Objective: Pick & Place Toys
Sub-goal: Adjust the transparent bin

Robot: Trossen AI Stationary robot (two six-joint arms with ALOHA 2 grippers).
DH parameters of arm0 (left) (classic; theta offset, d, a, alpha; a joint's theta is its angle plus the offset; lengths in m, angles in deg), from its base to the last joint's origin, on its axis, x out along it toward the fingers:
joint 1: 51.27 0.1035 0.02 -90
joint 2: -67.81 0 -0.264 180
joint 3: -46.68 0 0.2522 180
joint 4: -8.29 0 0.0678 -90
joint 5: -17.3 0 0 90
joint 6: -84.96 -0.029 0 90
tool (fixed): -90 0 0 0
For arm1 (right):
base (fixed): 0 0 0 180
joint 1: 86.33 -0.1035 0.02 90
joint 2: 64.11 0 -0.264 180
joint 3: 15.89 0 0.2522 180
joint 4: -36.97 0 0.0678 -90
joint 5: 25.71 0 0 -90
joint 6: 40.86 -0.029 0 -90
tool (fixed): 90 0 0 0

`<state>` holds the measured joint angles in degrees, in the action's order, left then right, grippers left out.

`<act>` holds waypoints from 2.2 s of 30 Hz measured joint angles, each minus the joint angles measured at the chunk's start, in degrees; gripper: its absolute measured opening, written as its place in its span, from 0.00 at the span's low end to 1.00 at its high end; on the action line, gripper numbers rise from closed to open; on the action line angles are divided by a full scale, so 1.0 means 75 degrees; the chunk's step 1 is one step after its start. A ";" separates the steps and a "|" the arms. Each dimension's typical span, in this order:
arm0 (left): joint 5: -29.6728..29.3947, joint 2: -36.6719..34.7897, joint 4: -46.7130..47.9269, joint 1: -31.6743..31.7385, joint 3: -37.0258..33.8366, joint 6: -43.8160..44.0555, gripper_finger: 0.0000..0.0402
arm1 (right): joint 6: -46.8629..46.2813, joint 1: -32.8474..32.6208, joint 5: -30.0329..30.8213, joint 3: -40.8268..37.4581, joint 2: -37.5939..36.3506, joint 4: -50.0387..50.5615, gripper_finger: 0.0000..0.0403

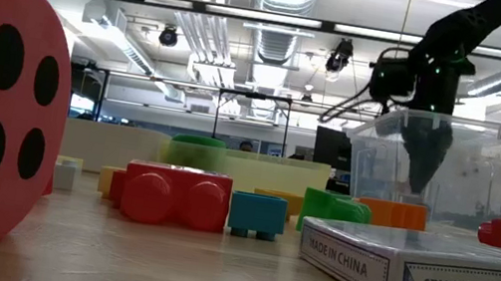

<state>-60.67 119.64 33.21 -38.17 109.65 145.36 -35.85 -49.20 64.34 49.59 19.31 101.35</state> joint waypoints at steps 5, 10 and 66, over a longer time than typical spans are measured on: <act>0.0000 0.0001 0.0003 -0.0003 0.0000 0.0185 0.58 | -0.0561 0.0000 0.0012 0.0739 -0.0490 0.0873 0.83; 0.0003 0.0000 0.0119 -0.0003 0.0000 0.0547 0.58 | -0.1869 -0.0198 0.0009 0.1460 -0.0953 0.2127 0.83; 0.0000 0.0003 0.0466 0.0036 -0.0003 0.0120 0.58 | -0.4488 -0.4461 0.1821 -0.0159 -0.3211 0.2725 0.05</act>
<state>-60.67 119.66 36.71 -37.91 109.63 146.26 -69.51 -82.66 78.00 48.39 -4.77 121.79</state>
